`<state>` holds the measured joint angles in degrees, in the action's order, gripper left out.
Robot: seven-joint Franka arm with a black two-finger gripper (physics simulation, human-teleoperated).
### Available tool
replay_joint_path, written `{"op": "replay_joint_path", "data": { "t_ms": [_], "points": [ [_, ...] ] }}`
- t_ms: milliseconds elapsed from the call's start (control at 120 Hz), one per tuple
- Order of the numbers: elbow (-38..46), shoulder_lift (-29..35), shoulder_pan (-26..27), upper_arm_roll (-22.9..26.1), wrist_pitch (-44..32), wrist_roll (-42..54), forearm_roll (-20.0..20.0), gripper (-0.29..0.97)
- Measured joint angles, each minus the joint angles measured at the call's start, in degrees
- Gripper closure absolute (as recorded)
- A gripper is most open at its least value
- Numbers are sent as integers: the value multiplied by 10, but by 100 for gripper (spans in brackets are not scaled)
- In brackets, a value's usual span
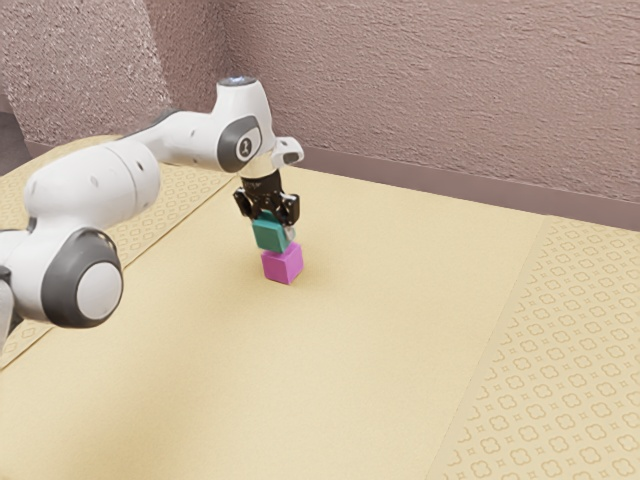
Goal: Pick up the blue block with one arm, and put the blue block on the pink block with one arm
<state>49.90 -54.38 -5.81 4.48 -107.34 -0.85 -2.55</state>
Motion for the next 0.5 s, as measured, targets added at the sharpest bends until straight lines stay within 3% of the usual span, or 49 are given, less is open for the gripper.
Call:
{"op": "replay_joint_path", "data": {
  "t_ms": [500],
  "points": [
    [2, 0, 0, -3, 22, 12, 22, 33]
  ]
}}
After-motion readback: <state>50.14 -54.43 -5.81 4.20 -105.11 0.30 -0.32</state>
